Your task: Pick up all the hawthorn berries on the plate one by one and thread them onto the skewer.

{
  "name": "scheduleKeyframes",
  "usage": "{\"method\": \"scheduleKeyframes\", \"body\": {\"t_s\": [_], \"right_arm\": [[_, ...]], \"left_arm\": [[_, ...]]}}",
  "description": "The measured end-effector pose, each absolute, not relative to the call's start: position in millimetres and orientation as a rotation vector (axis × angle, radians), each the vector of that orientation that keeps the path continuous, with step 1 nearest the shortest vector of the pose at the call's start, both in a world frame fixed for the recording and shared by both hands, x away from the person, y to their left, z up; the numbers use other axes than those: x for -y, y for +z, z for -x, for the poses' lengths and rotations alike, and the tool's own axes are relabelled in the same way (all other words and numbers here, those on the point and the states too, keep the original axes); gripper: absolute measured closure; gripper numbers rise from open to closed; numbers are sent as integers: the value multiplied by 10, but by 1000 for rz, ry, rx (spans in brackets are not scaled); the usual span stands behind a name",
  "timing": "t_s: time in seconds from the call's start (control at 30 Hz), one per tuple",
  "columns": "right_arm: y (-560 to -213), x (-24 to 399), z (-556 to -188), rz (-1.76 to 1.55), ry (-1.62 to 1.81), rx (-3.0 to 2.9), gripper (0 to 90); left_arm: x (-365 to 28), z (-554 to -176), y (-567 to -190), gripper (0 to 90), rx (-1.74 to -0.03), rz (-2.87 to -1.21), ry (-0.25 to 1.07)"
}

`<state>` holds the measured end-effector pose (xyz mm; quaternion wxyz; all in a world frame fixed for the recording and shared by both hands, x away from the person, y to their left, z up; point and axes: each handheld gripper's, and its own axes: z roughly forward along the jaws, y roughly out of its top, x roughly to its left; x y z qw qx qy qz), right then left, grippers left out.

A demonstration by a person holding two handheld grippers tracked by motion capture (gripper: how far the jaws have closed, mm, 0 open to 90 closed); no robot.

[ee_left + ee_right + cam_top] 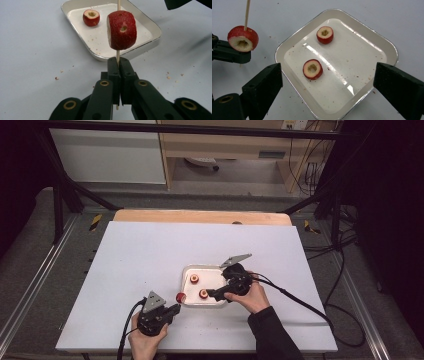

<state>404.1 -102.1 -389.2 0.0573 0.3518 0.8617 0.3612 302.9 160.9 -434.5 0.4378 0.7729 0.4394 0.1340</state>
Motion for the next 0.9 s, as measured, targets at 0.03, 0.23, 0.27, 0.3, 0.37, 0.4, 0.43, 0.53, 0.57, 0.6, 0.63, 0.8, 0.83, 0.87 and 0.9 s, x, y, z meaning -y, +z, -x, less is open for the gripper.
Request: {"method": "scheduleKeyframes", "body": {"t_s": [0.03, 0.23, 0.27, 0.3, 0.37, 0.4, 0.43, 0.53, 0.57, 0.6, 0.63, 0.8, 0.83, 0.87, 0.9], "right_arm": [[-3892, 987, -4048, -1060, 1084, -2620, 97], [-3914, 814, -4110, -1038, 996, -2672, 116], [-3920, 788, -4120, -1039, 981, -2679, 120], [-3928, 764, -4130, -1036, 965, -2686, 123], [-3954, 703, -4152, -1063, 951, -2699, 151], [-3954, 703, -4152, -1063, 951, -2699, 151], [-3965, 685, -4161, -1065, 936, -2705, 156], [-4000, 628, -4177, -1078, 888, -2726, 181], [-4010, 609, -4182, -1091, 873, -2729, 190], [-4020, 594, -4188, -1094, 868, -2733, 201], [-4031, 581, -4193, -1105, 864, -2735, 215], [-4093, 547, -4208, -1147, 830, -2749, 268], [-4106, 539, -4205, -1156, 824, -2750, 281], [-4118, 536, -4208, -1160, 812, -2751, 291], [-4129, 534, -4210, -1166, 805, -2752, 305]], "left_arm": [[-1619, -3028, -4350, 885, -1094, -1923, 333], [-1677, -3024, -4364, 885, -1105, -1920, 335], [-1686, -3024, -4364, 885, -1107, -1918, 335], [-1693, -3024, -4366, 885, -1108, -1918, 331], [-1703, -3024, -4369, 885, -1112, -1915, 332], [-1705, -3025, -4371, 885, -1111, -1915, 332], [-1705, -3026, -4373, 885, -1111, -1918, 331], [-1702, -3029, -4380, 885, -1111, -1919, 328], [-1700, -3029, -4381, 885, -1110, -1920, 326], [-1697, -3028, -4381, 885, -1108, -1920, 326], [-1694, -3027, -4381, 885, -1106, -1921, 324], [-1688, -3031, -4386, 885, -1106, -1920, 321], [-1687, -3031, -4388, 885, -1106, -1923, 319], [-1684, -3031, -4389, 885, -1105, -1925, 320], [-1680, -3031, -4390, 885, -1104, -1926, 319]]}}
